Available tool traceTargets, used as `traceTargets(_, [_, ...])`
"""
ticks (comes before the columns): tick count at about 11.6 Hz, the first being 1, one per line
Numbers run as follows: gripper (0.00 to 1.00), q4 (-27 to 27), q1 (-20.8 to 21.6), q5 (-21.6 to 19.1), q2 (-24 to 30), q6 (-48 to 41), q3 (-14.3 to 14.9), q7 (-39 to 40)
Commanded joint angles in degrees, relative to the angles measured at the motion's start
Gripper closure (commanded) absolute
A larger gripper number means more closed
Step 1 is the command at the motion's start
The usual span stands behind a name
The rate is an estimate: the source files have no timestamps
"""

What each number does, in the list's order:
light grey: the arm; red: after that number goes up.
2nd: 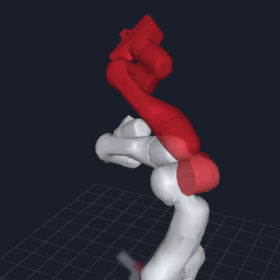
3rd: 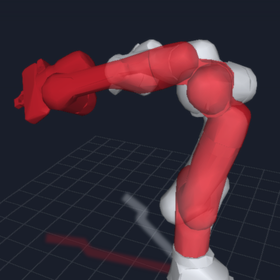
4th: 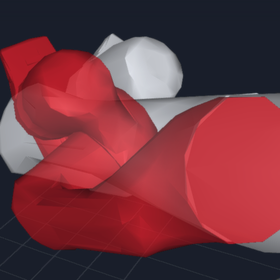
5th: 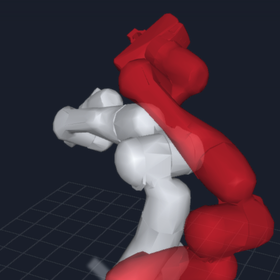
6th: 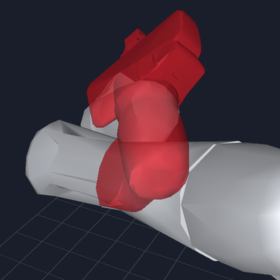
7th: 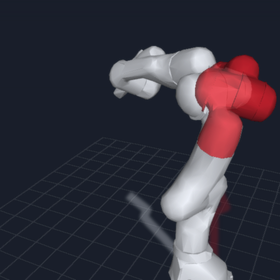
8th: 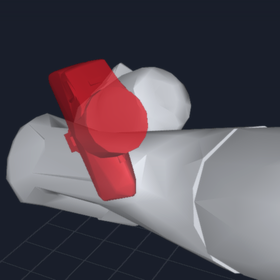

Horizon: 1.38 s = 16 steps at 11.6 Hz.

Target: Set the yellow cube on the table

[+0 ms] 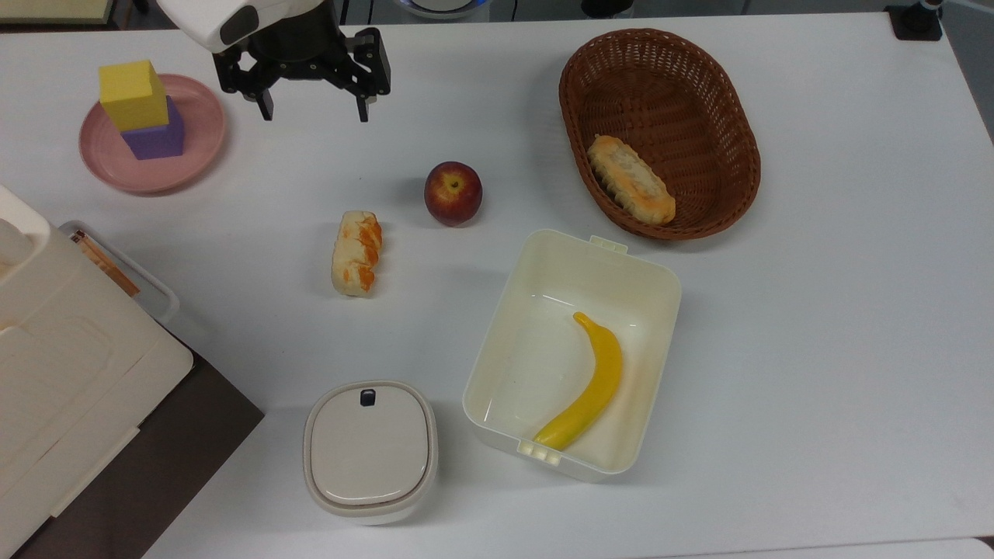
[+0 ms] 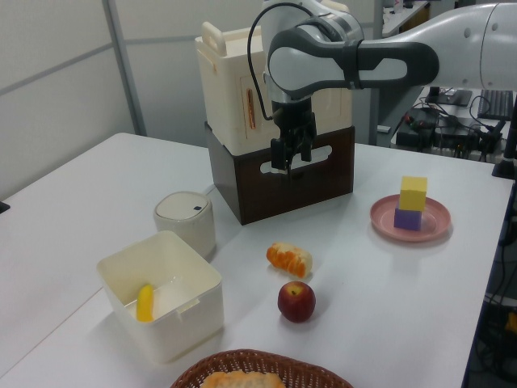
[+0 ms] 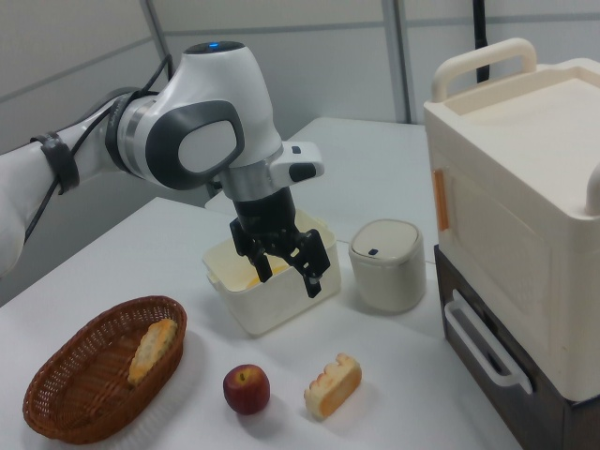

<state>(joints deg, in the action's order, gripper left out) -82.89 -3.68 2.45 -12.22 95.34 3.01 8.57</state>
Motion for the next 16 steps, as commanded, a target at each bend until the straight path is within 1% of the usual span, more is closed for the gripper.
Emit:
traceTargets(1, [0.0, -1.31, 0.08, 0.1, 1.23, 0.11, -0.46, -0.74])
traceTargets(16, [0.0, -0.96, -0.36, 0.18, 1.32, 0.11, -0.11, 0.49])
